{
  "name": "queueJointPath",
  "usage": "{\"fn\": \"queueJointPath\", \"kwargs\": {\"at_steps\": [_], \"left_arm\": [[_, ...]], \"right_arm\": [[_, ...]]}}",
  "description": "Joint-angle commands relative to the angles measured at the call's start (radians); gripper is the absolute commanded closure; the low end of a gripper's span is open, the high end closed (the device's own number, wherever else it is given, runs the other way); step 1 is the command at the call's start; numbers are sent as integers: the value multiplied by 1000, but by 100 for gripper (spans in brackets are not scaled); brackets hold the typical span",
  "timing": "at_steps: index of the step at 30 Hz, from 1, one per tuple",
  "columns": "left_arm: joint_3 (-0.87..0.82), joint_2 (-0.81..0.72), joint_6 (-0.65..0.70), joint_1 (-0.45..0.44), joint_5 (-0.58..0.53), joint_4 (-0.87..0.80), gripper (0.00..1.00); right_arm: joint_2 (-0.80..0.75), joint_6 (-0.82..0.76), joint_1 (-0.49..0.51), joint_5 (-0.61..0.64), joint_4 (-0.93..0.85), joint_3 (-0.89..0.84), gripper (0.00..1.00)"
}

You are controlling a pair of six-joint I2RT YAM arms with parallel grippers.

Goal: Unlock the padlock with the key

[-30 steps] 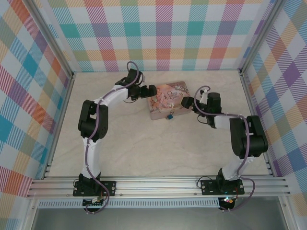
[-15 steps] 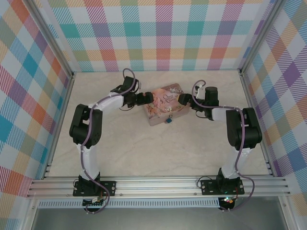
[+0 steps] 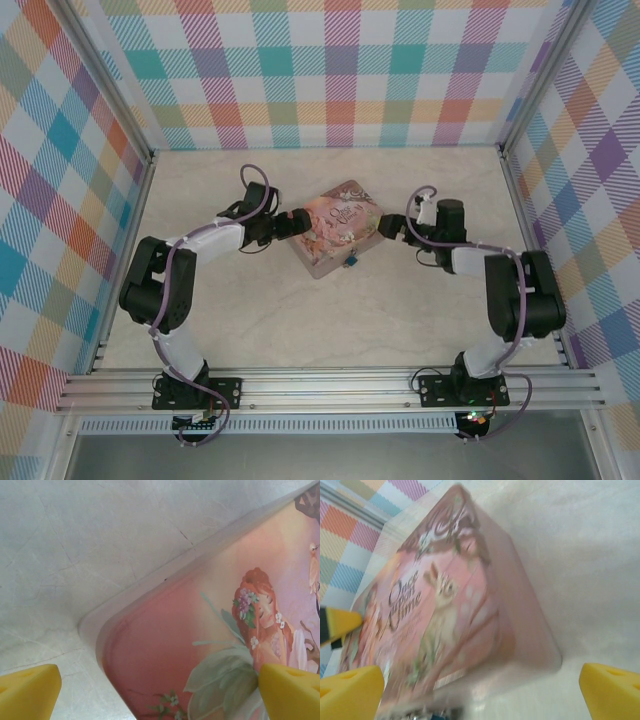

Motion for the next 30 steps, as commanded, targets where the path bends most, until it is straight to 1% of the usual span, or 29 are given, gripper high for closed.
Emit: {"fn": "queueJointPath", "kwargs": {"at_steps": [1,3,5,8,12,16,21,24,30], "left_arm": [[-31,-15,-7,-10,-33,-38,0],[-29,-12,-13,-10,-25,-32,0],[-22,-7,-13,-10,-24,-32,0],[-7,4,-12,-10,-34,-41,0],[-1,14,-16,-10,-37,-36,0],[3,16,-16,-10,-37,-35,0],[10,18,-19,-10,-35,-35,0],[13,19,-20,-10,-34,-35,0],[12,22,-28,-10,-27,-26,0]], "right_arm": [[-54,-56,26,-102,109,-105,3],[-40,-67,56,-155,186,-148,8],[-21,-71,85,-166,257,-181,12],[2,-87,136,-131,315,-203,15],[54,-109,190,-104,351,-185,26],[109,-119,214,-86,414,-187,33],[166,-134,235,-54,459,-185,37],[192,-137,237,-31,473,-180,36],[225,-160,241,-10,443,-141,35]]}}
